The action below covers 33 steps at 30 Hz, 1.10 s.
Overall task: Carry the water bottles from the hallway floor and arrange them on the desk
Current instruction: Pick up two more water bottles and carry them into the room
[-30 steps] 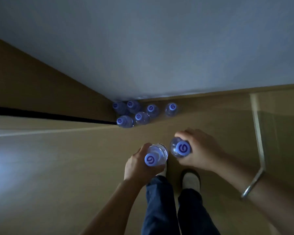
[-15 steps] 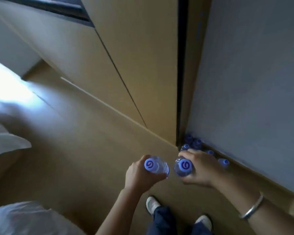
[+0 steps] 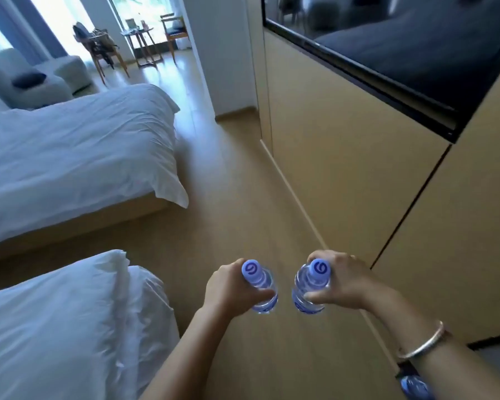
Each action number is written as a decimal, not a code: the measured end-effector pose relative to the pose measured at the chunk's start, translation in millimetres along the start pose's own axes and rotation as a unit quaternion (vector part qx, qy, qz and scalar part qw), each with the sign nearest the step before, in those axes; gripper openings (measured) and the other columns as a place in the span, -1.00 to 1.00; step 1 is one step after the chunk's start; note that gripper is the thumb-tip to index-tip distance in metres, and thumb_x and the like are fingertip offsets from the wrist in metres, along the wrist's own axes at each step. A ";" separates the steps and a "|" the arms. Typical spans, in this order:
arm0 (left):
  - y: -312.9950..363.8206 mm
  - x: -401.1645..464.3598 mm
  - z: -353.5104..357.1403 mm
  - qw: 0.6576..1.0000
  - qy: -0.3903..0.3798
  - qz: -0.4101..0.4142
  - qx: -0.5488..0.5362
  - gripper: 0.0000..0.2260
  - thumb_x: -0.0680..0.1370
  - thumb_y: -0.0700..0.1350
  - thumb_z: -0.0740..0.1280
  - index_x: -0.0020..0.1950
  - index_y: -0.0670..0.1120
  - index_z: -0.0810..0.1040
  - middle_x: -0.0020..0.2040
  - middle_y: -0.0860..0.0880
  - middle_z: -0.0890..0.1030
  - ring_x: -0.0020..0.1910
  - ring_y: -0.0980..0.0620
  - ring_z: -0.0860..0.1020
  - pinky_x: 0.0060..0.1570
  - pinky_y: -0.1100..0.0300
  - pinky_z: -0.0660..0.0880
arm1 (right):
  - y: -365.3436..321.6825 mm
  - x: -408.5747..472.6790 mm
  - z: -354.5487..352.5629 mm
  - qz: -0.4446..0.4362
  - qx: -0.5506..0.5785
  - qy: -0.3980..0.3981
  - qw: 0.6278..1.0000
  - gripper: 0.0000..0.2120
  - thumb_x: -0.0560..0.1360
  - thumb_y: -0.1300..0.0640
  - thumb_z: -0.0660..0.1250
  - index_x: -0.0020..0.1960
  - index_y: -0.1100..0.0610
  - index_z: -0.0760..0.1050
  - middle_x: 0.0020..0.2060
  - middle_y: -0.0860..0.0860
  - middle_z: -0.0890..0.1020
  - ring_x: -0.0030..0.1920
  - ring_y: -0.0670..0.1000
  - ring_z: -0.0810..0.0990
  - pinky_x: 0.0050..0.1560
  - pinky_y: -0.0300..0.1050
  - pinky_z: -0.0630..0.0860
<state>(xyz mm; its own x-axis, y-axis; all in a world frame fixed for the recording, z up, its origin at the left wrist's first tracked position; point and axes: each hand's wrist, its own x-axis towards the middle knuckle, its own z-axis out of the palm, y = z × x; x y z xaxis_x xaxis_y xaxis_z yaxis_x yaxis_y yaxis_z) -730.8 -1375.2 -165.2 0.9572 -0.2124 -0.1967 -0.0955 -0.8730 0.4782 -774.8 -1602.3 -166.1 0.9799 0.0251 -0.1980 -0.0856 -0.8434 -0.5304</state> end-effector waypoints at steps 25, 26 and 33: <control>-51.8 352.8 -183.4 0.993 0.066 -0.097 -0.006 -0.60 0.15 0.28 0.43 -0.28 -0.02 0.55 -0.36 0.08 0.59 -0.39 0.15 0.53 -0.47 0.28 0.35 | -134.6 440.2 -119.2 -0.209 -0.007 -0.041 0.977 -0.55 0.04 -0.24 0.40 -0.22 0.03 0.49 -0.32 -0.08 0.60 -0.25 0.03 0.54 -0.19 -0.08 0.50; -51.8 369.5 -191.2 0.993 0.073 -0.096 -0.006 -0.60 0.16 0.28 0.44 -0.27 -0.01 0.56 -0.36 0.09 0.58 -0.39 0.16 0.51 -0.47 0.29 0.33 | -137.6 459.6 -127.6 -0.216 -0.008 -0.040 0.976 -0.55 0.05 -0.24 0.40 -0.21 0.03 0.49 -0.31 -0.08 0.60 -0.24 0.04 0.55 -0.18 -0.08 0.50; -62.4 471.4 -235.0 0.991 0.095 -0.094 0.000 -0.61 0.22 0.24 0.44 -0.14 -0.02 0.63 -0.24 0.02 0.65 -0.23 0.05 0.59 -0.24 0.19 0.51 | -160.0 574.1 -155.4 -0.236 0.003 -0.058 0.970 -0.61 0.09 -0.17 0.47 -0.22 0.04 0.51 -0.30 -0.06 0.61 -0.21 0.08 0.57 -0.14 0.01 0.52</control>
<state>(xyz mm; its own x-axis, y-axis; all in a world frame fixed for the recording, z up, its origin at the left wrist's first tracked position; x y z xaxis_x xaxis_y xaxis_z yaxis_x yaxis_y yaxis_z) -209.4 -1317.7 -86.6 0.9922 0.0409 -0.1180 0.0900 -0.8894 0.4481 -170.5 -1536.4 -66.9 0.8839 0.4672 -0.0226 0.3655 -0.7201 -0.5898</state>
